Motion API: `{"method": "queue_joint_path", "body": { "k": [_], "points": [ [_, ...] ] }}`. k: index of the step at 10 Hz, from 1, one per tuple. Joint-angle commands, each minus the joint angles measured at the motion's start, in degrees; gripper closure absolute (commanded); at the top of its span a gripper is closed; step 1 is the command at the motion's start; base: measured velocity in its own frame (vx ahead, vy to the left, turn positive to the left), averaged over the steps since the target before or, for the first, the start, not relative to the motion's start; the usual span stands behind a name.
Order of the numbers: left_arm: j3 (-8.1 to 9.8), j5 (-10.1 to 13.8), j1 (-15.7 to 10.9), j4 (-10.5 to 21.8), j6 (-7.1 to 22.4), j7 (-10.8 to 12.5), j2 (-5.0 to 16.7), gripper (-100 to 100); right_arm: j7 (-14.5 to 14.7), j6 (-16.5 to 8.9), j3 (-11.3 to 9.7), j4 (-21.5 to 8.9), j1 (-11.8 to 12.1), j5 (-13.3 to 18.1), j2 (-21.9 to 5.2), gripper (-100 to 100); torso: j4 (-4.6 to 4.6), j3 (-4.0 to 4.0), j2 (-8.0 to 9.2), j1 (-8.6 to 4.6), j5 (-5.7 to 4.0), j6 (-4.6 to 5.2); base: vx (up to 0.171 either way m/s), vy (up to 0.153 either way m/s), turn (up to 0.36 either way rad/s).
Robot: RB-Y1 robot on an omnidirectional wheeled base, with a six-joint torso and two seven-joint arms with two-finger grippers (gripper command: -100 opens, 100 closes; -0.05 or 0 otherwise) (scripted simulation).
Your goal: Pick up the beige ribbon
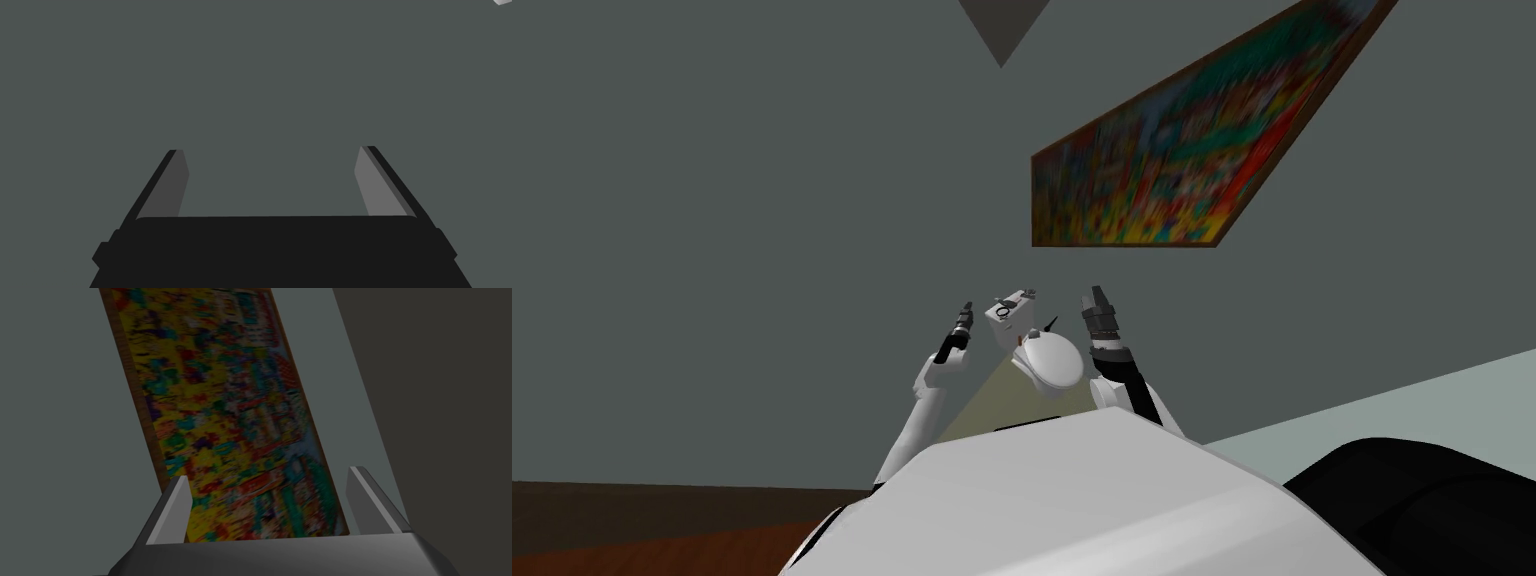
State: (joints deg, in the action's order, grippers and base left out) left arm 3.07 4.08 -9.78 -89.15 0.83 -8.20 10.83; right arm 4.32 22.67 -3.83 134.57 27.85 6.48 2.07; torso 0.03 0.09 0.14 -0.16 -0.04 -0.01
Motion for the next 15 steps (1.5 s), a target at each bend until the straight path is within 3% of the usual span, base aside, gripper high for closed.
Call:
{"method": "queue_joint_path", "body": {
  "k": [1,2,4,5,6,9,12,13,14,15],
  "points": [
    [0.09,0.06,-2.08,2.86,1.63,0.14,0.19,-100,0.0,0.0,0.0,0.0,0.0,0.0,0.0,0,0.0,0.0,0.0,0.0,0.0,0.0,-0.042,-0.032,0.01],
    [0.26,-0.05,-4.15,4.63,3.73,0.18,0.09,-100,0.0,0.0,0.0,0.0,0.0,0.0,0.0,0,0.0,-0.01,-0.01,0.02,0.0,0.0,-0.045,-0.043,0.022],
    [0.26,-0.05,-5.23,6.69,3.73,0.18,0.09,-100,0.0,0.0,0.0,0.0,0.0,0.0,0.0,0,0.0,-0.01,-0.03,-0.01,-0.01,0.0,-0.026,-0.028,0.006],
    [0.42,-0.15,-7.64,8.45,5.84,0.24,-0.04,-100,0.0,0.0,0.0,0.0,0.0,0.0,0.0,0,-0.02,-0.04,-0.08,0.07,0.01,-0.01,-0.022,-0.019,0.024],
    [0.42,-0.15,-8.34,10.48,5.84,0.24,-0.04,-100,0.0,0.0,0.0,0.0,0.0,0.0,0.0,0,-0.02,-0.05,-0.09,0.07,0.01,-0.01,-0.023,-0.027,0.012],
    [0.75,-0.33,-13.58,16.24,10.06,0.36,-0.38,-100,0.0,0.0,0.0,0.0,0.0,0.0,0.0,0,-0.02,-0.05,-0.09,0.01,0.0,-0.01,-0.024,-0.035,0.019],
    [0.9,-0.41,-17.3,21.88,12.16,0.43,-0.59,-100,0.0,0.0,0.0,0.0,0.0,0.0,0.0,0,-0.02,-0.07,-0.12,0.01,0.0,-0.01,-0.014,-0.029,0.014],
    [1.05,-0.47,-20.02,24.23,14.23,0.5,-0.83,-100,0.0,0.0,0.0,0.0,0.0,0.0,0.0,0,-0.03,-0.08,-0.13,0.03,0.0,-0.01,-0.003,-0.033,0.025],
    [1.05,-0.47,-20.13,25.83,14.23,0.5,-0.83,-100,0.0,0.0,0.0,0.0,0.01,0.0,0.0,0,-0.03,-0.09,-0.16,0.01,0.0,-0.01,0.0,-0.028,0.009],
    [1.2,-0.53,-22.73,27.88,16.28,0.57,-1.1,-100,0.0,0.0,0.0,0.0,0.01,0.0,0.0,0,-0.04,-0.1,-0.17,0.04,0.01,-0.02,-0.002,-0.027,0.025]
  ]
}}
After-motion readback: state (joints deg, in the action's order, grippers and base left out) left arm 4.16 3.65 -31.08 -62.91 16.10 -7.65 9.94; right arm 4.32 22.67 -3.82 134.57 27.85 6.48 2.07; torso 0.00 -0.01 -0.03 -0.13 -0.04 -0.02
